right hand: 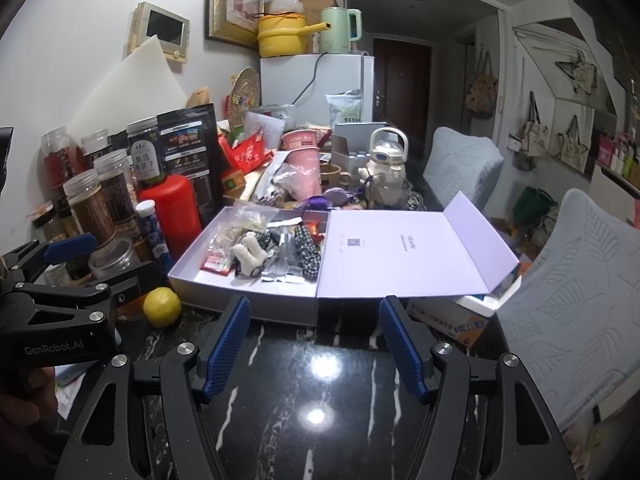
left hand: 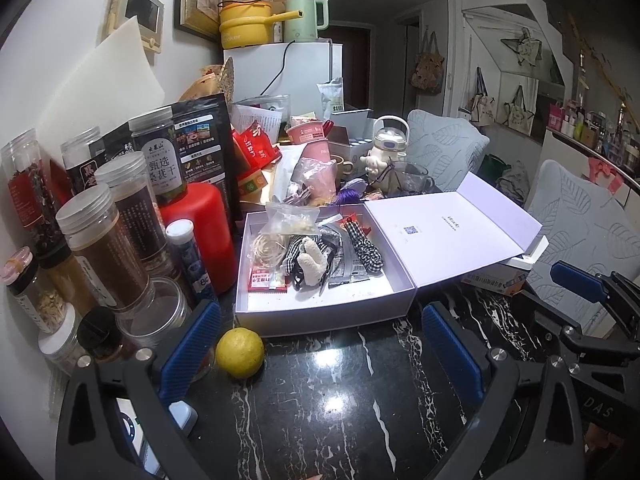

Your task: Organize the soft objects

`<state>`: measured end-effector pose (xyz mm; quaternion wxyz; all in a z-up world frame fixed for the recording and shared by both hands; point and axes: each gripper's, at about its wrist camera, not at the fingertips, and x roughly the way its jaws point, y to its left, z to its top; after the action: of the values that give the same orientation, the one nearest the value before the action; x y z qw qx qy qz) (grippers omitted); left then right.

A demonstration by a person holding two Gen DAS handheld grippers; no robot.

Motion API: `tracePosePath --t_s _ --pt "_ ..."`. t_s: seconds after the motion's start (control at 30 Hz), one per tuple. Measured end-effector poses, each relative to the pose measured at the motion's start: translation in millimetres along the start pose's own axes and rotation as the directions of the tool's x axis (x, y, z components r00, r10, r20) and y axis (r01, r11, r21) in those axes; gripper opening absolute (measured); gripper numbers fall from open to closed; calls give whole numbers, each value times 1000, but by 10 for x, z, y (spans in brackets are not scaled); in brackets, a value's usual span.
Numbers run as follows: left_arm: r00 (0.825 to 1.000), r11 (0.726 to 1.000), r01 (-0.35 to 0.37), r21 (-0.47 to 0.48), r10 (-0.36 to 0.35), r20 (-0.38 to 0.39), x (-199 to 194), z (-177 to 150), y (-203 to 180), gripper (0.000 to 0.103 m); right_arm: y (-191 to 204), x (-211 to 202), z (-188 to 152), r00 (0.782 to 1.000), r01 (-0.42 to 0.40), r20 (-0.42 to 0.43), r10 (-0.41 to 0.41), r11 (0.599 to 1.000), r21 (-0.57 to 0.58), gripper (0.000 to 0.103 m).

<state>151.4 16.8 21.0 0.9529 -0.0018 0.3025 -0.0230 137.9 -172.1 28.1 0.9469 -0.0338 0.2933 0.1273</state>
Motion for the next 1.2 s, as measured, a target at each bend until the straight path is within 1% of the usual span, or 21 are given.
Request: tracePosePath --t_s 0.2,0.63,1.2 --pt "1000 1000 -13 14 13 -6 18 -2 -22 103 -24 2 -21 1000 5 -4 -5 1000 3 68" --pt "1000 1000 1 25 -1 -11 3 14 -61 103 -40 21 -17 1000 8 -9 -8 1000 6 68" --pt "1000 999 -10 46 11 -30 95 -6 -118 103 -81 62 -27 1000 17 -22 -17 1000 16 68"
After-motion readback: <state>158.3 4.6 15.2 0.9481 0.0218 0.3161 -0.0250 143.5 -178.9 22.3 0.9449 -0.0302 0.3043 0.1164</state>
